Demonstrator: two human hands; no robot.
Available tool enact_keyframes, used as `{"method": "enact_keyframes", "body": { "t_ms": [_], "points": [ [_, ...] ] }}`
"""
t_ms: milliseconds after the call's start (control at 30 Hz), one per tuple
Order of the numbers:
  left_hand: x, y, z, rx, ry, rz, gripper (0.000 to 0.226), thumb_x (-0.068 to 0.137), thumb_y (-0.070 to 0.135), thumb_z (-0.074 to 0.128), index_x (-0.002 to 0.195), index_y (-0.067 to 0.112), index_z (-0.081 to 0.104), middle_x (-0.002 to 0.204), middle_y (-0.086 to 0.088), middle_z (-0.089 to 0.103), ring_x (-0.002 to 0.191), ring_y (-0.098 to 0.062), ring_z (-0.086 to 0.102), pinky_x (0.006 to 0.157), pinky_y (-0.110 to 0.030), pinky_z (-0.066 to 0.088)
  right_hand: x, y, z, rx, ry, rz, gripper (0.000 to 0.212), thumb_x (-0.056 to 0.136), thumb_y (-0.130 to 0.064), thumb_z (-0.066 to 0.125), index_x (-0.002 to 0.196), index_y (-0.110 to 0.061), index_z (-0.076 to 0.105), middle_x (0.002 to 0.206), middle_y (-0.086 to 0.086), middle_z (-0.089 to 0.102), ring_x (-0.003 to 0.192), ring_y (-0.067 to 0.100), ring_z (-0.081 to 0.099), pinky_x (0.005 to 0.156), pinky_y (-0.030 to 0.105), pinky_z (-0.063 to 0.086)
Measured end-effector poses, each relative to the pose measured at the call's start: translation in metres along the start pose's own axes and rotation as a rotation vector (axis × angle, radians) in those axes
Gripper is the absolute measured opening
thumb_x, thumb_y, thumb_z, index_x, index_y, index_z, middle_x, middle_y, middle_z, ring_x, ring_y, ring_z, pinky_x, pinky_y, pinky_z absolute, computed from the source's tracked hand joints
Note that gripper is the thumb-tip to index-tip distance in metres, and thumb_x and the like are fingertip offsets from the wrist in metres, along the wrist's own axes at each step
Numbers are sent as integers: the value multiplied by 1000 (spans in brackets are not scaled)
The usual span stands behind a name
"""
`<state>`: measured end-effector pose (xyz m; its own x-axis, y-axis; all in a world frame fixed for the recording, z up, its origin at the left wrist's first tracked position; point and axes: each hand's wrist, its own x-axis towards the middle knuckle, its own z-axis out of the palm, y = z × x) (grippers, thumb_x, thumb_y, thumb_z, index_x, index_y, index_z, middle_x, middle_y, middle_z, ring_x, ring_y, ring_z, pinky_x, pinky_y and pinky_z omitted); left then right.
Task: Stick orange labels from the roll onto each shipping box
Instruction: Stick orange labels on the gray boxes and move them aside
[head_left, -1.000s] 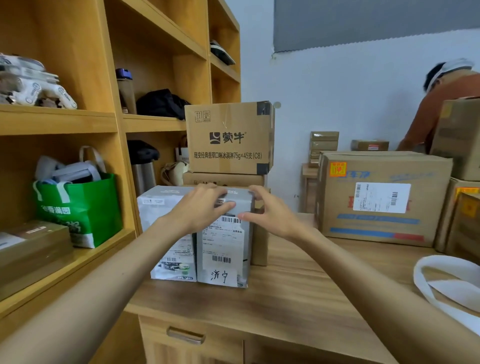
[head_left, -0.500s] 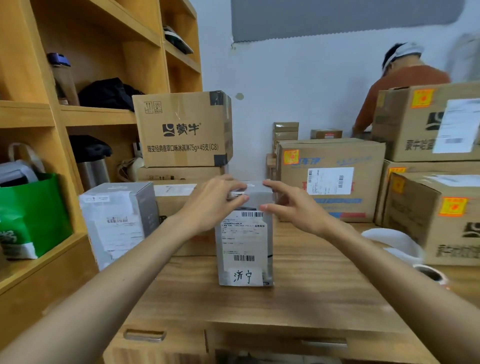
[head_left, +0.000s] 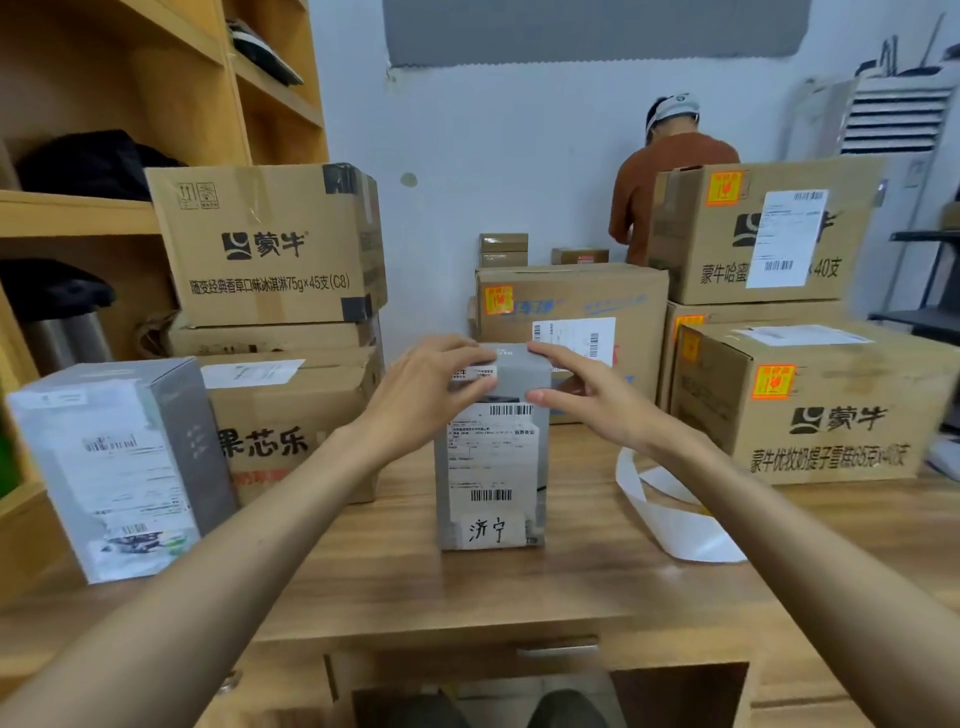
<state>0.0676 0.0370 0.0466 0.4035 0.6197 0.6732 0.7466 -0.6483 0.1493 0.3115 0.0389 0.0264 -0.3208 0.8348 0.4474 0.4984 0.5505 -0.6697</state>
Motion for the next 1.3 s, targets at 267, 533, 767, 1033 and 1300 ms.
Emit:
{"method": "enact_keyframes", "body": {
  "t_ms": [267, 533, 767, 1033, 1300],
  "points": [
    [-6, 3, 9, 161, 61, 157, 53, 90, 35, 73, 138, 19, 59, 143, -6, 56, 131, -25, 49, 113, -41, 30, -29, 4, -20, -57, 83, 114, 64, 85, -53, 69, 142, -35, 45, 131, -17, 51, 101, 6, 63, 91, 27, 51],
    [-1, 88, 90, 242, 129, 464, 22, 91, 34, 68, 104, 17, 74, 106, 0, 72, 102, -22, 65, 112, -49, 28, -99, 76, -77, -424, 6, 348, 12, 92, -31, 68, 92, -19, 71, 92, -11, 67, 71, 8, 56, 62, 23, 39],
    [23, 106, 119, 323, 247, 423, 12, 78, -3, 69, 86, 6, 70, 99, -13, 70, 86, -34, 64, 93, -45, 37, -129, 108, -91, -570, 1, 427, 11, 89, -38, 70, 93, -29, 65, 87, -20, 61, 68, 2, 52, 62, 26, 36],
    [21, 81, 87, 138, 263, 203, 47, 67, -27, 67, 107, -3, 71, 139, -25, 55, 108, -39, 57, 87, -50, 50, -125, 122, -81, -594, -31, 427, 16, 83, -32, 76, 93, -21, 70, 89, -11, 65, 85, 12, 59, 66, 27, 40],
    [14, 86, 80, 141, 281, 356, 27, 79, -13, 69, 104, -3, 70, 133, -25, 59, 118, -41, 57, 93, -53, 53, -124, 123, -81, -528, -46, 447, 17, 79, -37, 79, 89, -28, 69, 93, -13, 67, 87, 10, 61, 71, 25, 45]
  ]
}}
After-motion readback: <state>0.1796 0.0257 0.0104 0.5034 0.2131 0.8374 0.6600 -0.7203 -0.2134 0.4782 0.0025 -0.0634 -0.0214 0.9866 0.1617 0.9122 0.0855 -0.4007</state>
